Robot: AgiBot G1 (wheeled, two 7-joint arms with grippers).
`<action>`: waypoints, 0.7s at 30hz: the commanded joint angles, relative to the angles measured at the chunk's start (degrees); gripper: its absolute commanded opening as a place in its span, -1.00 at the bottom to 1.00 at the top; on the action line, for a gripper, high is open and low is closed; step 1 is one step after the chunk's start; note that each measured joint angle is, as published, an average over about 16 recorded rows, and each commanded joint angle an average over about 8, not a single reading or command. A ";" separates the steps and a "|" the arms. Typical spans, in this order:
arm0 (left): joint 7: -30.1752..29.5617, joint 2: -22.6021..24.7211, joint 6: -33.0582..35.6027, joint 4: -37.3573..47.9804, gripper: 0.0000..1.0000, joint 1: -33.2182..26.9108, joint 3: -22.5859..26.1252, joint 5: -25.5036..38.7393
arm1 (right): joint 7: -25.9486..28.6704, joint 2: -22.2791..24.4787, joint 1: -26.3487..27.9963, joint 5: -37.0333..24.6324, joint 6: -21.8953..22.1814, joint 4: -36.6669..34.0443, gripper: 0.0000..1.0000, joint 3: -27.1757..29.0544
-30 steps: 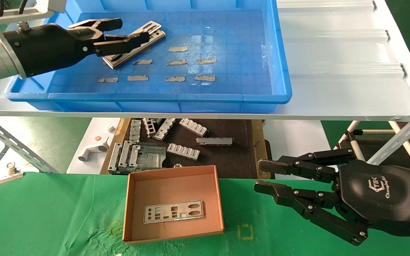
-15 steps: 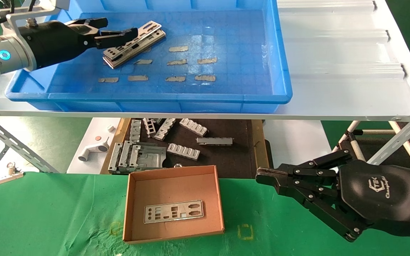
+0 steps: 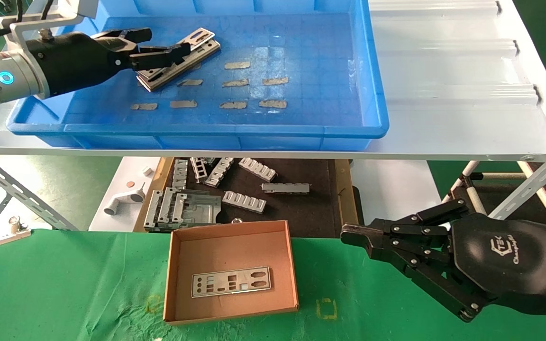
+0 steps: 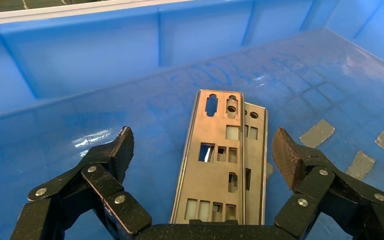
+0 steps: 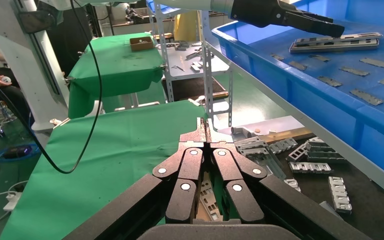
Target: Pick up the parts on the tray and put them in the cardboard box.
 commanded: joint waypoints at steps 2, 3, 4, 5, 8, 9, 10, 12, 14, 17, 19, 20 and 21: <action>0.21 0.05 0.23 0.44 0.28 -0.19 0.10 0.15 | 0.00 0.00 0.00 0.00 0.00 0.00 -1.00 0.00; 0.26 0.05 0.30 0.55 0.03 -0.24 0.14 0.21 | 0.00 0.00 0.00 0.00 0.00 0.00 -1.00 0.00; 0.31 0.05 0.35 0.66 -0.22 -0.29 0.19 0.27 | 0.00 0.00 0.00 0.00 0.00 0.00 -1.00 0.00; 0.35 0.04 0.39 0.76 -0.47 -0.34 0.23 0.33 | 0.00 0.00 0.00 0.00 0.00 0.00 -1.00 0.00; 0.50 0.05 0.37 1.04 -0.91 -0.45 0.33 0.48 | 0.00 0.00 0.00 0.00 0.00 0.00 -1.00 0.00; 0.55 0.06 0.33 1.13 -0.98 -0.47 0.36 0.53 | 0.00 0.00 0.00 0.00 0.00 0.00 -1.00 0.00; 0.60 0.08 0.29 1.21 -1.00 -0.48 0.39 0.57 | 0.00 0.00 0.00 0.00 0.00 0.00 -1.00 0.00; 0.70 0.13 0.18 1.37 -1.00 -0.48 0.46 0.66 | 0.00 0.00 0.00 0.00 0.00 0.00 -1.00 0.00; 0.80 0.20 0.09 1.50 -1.00 -0.45 0.52 0.75 | 0.00 0.00 0.00 0.00 0.00 0.00 -1.00 0.00; 0.93 0.33 0.00 1.67 -1.00 -0.40 0.57 0.83 | 0.00 0.00 0.00 0.00 0.00 0.00 -1.00 0.00; 1.01 0.41 -0.10 1.76 -1.00 -0.35 0.60 0.87 | 0.00 0.00 0.00 0.00 0.00 0.00 -1.00 0.00; 1.05 0.45 -0.17 1.80 -1.00 -0.34 0.61 0.88 | 0.00 0.00 0.00 0.00 0.00 0.00 -1.00 0.00; 1.09 0.49 -0.26 1.84 -1.00 -0.32 0.61 0.89 | 0.00 0.00 0.00 0.00 0.00 0.00 -1.00 0.00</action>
